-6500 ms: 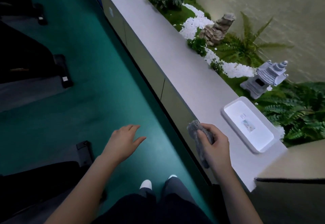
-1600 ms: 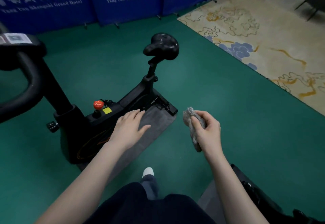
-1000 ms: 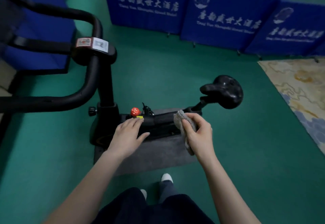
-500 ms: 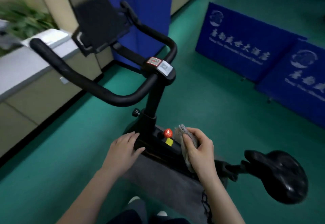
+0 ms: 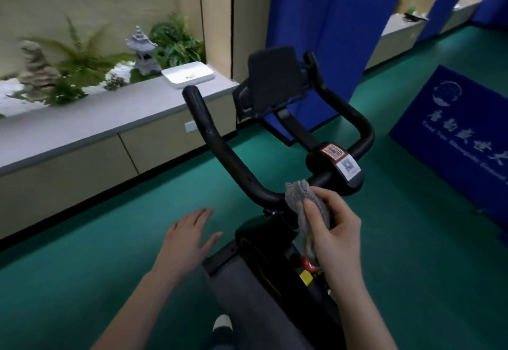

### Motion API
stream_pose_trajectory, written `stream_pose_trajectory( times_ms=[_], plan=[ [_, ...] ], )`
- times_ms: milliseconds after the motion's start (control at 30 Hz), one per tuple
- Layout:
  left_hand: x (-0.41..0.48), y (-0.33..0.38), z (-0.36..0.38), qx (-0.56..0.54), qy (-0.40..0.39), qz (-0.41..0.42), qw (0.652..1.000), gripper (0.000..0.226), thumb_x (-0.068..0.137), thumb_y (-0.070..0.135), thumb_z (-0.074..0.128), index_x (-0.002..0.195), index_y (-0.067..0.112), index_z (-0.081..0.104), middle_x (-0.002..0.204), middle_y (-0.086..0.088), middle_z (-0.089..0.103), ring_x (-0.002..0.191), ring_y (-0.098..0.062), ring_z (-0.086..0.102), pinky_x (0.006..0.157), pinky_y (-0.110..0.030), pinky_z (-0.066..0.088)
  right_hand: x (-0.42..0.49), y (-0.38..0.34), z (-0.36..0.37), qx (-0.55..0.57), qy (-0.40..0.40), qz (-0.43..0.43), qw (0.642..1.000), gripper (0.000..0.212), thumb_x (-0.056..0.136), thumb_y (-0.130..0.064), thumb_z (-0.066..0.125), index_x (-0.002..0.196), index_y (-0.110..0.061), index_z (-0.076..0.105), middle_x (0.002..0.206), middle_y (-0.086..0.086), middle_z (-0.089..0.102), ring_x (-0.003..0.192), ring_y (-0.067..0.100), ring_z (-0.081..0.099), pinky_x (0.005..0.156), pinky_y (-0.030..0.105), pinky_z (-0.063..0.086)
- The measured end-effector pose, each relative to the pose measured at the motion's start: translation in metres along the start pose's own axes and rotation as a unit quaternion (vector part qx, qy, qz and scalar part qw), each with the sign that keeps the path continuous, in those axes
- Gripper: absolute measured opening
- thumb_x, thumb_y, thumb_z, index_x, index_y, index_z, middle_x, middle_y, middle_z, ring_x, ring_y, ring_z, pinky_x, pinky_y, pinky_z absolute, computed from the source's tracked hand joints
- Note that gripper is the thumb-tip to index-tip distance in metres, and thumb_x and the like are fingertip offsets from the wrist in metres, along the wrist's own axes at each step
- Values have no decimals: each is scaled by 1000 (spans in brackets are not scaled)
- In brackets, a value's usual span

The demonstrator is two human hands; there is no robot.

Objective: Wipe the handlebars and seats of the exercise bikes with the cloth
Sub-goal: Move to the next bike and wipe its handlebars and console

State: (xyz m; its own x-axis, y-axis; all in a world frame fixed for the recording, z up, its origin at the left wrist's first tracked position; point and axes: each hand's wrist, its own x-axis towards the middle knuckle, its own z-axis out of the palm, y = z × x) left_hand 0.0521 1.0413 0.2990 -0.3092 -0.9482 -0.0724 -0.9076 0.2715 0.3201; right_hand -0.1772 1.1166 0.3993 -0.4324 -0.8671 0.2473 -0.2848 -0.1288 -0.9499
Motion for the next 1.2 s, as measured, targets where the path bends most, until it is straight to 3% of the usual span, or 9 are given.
stream_pose_trajectory(
  times_ms=[367,633,833,900,967,1067,1200],
  plan=[
    [61,-37,-38,-45,80,-34,995,64,93,58,32,148,26,23,152,8,30,137,-13,29,112,-32,23,92,-28,84,-30,-102,-80,991,16,89,-8,61,101,-16,68,96,-4,69,91,6,64,83,26,51],
    [95,-47,-70,-126,148,-24,981,63,92,55,38,146,24,28,147,4,39,132,-17,39,108,-35,33,147,-46,140,-70,-126,-179,973,18,89,-15,61,99,-29,64,95,4,67,86,3,63,77,15,46],
    [116,-32,-100,-314,183,-28,931,66,87,60,36,146,34,25,143,14,40,120,-2,47,100,-27,40,190,-62,175,-129,-170,-239,947,20,90,-15,60,107,-21,67,99,5,65,88,0,58,82,10,42],
    [124,-23,-107,-384,191,-35,902,60,89,53,44,144,34,30,137,15,46,108,4,53,95,-25,44,202,-68,187,-147,-187,-253,938,21,89,-13,60,108,-19,68,98,2,65,87,-2,55,81,3,37],
    [130,-13,-111,-452,195,-41,870,54,91,43,52,141,34,35,129,15,52,98,10,55,86,-15,46,211,-74,197,-168,-207,-263,927,21,89,-11,61,107,-16,69,91,-10,61,89,0,53,79,0,34],
    [136,-2,-112,-534,202,-52,819,51,89,27,62,136,31,42,119,10,57,90,3,60,77,-9,47,222,-83,208,-205,-283,-292,890,21,88,-8,61,107,-13,69,88,-22,51,96,8,51,80,4,34],
    [143,6,-112,-600,213,-74,768,51,84,9,68,125,30,46,116,-8,58,90,-17,61,86,-39,54,240,-98,219,-293,-446,-346,771,19,89,-7,60,104,-11,70,94,-3,61,98,14,53,82,19,39]
  ],
)
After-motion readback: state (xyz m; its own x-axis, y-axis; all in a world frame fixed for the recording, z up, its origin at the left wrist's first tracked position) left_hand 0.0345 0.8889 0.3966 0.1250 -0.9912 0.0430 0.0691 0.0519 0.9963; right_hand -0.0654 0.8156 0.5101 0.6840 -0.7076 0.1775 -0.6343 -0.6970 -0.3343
